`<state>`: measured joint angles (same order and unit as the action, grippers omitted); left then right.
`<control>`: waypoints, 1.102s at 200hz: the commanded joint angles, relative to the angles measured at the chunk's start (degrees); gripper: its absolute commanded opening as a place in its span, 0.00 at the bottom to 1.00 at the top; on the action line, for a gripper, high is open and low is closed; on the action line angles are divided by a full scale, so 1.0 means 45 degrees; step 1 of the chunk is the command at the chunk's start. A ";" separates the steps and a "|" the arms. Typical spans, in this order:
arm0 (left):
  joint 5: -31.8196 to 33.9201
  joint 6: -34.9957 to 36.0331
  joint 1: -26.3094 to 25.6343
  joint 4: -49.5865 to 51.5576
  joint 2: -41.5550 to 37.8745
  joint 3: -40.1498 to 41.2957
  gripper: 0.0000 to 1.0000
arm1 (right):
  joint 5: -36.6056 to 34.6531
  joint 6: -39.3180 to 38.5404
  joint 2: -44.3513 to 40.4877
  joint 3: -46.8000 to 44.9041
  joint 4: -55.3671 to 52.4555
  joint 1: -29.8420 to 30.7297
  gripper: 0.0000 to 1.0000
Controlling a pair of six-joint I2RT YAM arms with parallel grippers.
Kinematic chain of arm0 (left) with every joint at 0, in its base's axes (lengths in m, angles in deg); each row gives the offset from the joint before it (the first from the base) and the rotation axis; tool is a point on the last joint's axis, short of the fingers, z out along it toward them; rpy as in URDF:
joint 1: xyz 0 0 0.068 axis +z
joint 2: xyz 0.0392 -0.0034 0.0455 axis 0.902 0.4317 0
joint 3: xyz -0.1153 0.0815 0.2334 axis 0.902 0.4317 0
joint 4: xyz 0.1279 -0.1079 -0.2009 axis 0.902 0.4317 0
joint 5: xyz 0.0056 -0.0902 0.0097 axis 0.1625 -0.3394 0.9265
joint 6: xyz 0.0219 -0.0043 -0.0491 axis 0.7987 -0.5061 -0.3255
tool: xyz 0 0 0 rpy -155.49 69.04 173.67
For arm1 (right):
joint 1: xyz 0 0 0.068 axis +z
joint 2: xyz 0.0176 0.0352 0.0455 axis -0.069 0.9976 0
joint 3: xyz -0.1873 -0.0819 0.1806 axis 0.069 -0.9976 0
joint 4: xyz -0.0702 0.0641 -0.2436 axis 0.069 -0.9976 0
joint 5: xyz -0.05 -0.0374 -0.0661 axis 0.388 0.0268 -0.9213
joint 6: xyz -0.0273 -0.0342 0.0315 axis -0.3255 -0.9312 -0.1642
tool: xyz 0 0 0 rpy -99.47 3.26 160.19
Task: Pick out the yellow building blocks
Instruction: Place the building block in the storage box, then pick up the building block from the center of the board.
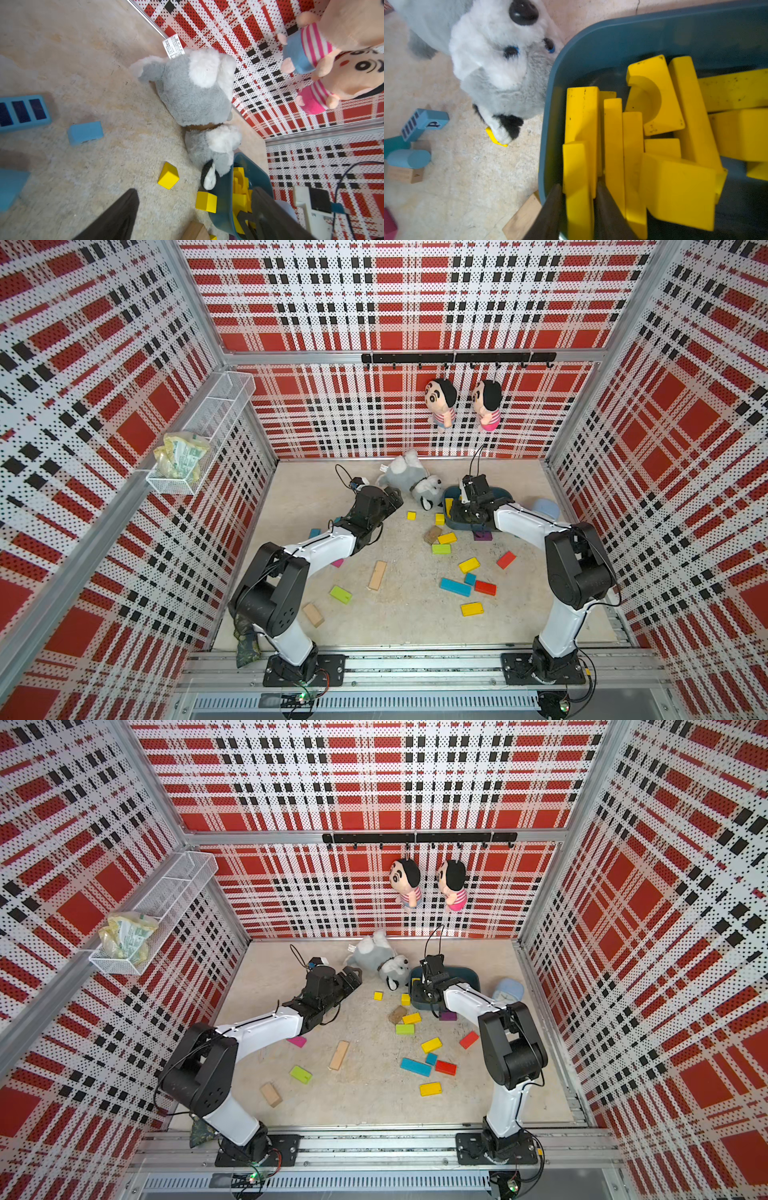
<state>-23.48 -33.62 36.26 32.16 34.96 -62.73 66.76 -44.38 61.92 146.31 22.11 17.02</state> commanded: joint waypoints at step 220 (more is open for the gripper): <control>0.1127 0.6428 -0.1378 0.8465 0.7709 -0.9511 0.64 | -0.2016 -0.0498 -0.3690 -0.2049 0.0486 -0.0539 0.46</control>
<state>-19.28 -5.95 30.84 67.94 68.03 -103.56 58.46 -46.19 46.95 137.59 23.66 15.27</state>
